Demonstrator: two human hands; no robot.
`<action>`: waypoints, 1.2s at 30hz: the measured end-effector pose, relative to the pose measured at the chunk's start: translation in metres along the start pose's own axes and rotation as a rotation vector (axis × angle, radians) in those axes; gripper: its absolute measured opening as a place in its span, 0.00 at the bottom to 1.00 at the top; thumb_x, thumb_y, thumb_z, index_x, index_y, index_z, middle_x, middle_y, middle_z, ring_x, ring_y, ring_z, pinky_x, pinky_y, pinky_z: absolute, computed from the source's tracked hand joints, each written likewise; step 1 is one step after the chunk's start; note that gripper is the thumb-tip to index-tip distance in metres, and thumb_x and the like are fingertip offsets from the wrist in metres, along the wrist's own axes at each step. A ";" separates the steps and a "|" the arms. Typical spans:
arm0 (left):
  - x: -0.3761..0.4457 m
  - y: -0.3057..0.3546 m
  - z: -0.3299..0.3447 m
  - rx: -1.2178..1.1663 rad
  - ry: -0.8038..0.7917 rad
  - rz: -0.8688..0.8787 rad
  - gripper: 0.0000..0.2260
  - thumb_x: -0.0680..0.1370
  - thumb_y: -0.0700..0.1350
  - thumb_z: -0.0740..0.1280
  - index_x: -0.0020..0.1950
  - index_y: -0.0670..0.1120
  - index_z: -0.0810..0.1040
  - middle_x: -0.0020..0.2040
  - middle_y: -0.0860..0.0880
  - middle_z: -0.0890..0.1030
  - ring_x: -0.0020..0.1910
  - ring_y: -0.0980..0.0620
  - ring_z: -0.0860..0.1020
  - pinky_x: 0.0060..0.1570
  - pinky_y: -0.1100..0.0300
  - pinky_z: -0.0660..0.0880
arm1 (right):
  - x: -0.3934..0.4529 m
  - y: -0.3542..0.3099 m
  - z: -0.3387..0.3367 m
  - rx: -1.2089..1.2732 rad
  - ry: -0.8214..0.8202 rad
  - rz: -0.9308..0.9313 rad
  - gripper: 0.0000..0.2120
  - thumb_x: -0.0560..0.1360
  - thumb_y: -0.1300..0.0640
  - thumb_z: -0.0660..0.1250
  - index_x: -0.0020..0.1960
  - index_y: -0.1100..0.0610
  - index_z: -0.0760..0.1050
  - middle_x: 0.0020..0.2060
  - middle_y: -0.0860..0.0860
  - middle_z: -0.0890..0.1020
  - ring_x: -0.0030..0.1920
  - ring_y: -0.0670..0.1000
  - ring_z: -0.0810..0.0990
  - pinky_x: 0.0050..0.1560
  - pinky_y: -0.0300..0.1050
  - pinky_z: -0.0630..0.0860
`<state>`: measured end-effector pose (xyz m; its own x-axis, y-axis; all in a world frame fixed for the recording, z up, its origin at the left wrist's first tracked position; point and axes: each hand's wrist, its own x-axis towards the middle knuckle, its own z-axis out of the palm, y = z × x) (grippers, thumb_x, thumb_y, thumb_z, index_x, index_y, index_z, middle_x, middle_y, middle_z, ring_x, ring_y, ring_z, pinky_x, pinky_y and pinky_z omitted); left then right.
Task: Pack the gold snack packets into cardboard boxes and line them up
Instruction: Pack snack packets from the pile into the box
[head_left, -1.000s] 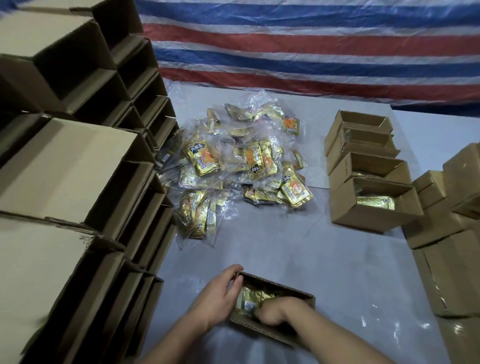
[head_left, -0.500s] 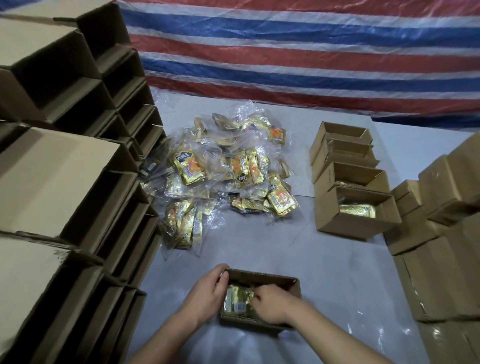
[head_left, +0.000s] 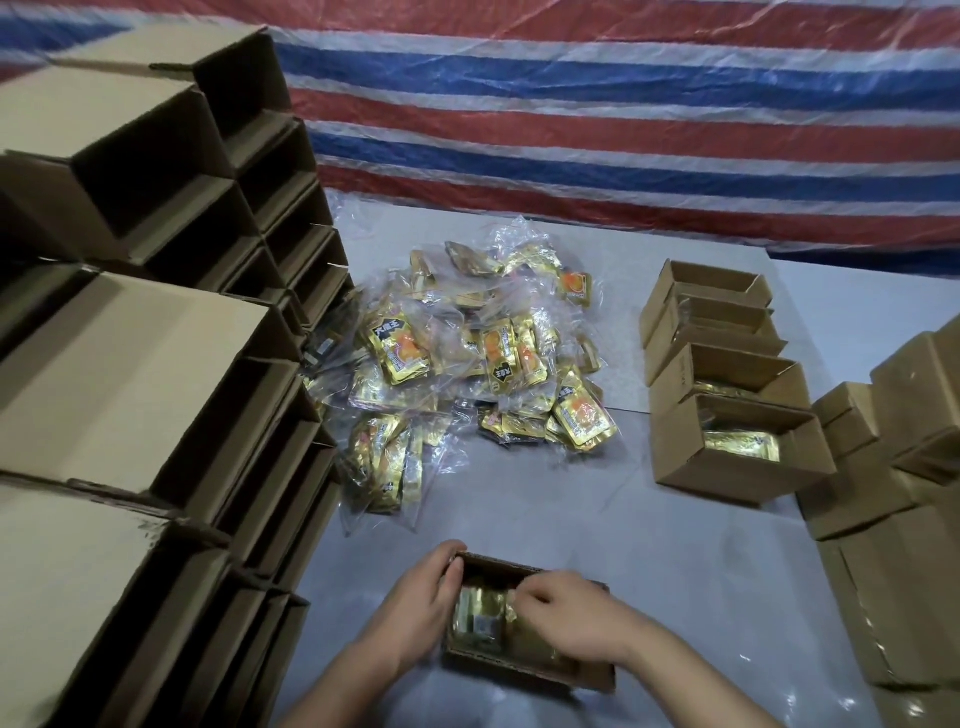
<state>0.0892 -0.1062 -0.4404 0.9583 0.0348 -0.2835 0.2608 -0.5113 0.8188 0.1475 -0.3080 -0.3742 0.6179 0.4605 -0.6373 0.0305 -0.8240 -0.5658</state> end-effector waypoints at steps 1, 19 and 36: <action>0.003 0.000 0.000 -0.005 0.008 0.002 0.08 0.78 0.62 0.52 0.52 0.72 0.69 0.47 0.60 0.79 0.49 0.69 0.75 0.50 0.70 0.72 | -0.002 -0.004 -0.014 0.090 0.030 -0.019 0.16 0.79 0.43 0.59 0.37 0.48 0.77 0.34 0.46 0.81 0.32 0.39 0.75 0.38 0.43 0.72; 0.084 0.014 -0.012 -0.029 0.070 -0.036 0.17 0.76 0.67 0.48 0.51 0.62 0.72 0.42 0.54 0.80 0.41 0.59 0.78 0.48 0.48 0.78 | 0.197 -0.032 -0.187 -0.152 0.645 0.078 0.28 0.76 0.47 0.65 0.70 0.60 0.64 0.65 0.58 0.73 0.64 0.60 0.73 0.62 0.57 0.73; 0.116 0.016 -0.018 0.047 0.120 0.064 0.13 0.77 0.63 0.50 0.52 0.61 0.69 0.40 0.55 0.77 0.40 0.61 0.76 0.42 0.57 0.74 | 0.312 -0.052 -0.154 -0.265 0.668 0.382 0.62 0.68 0.34 0.73 0.79 0.62 0.36 0.78 0.66 0.49 0.76 0.67 0.57 0.72 0.65 0.59</action>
<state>0.2067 -0.0947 -0.4506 0.9806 0.1024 -0.1674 0.1960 -0.5550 0.8085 0.4591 -0.1721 -0.4630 0.9592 -0.0931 -0.2670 -0.1437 -0.9737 -0.1766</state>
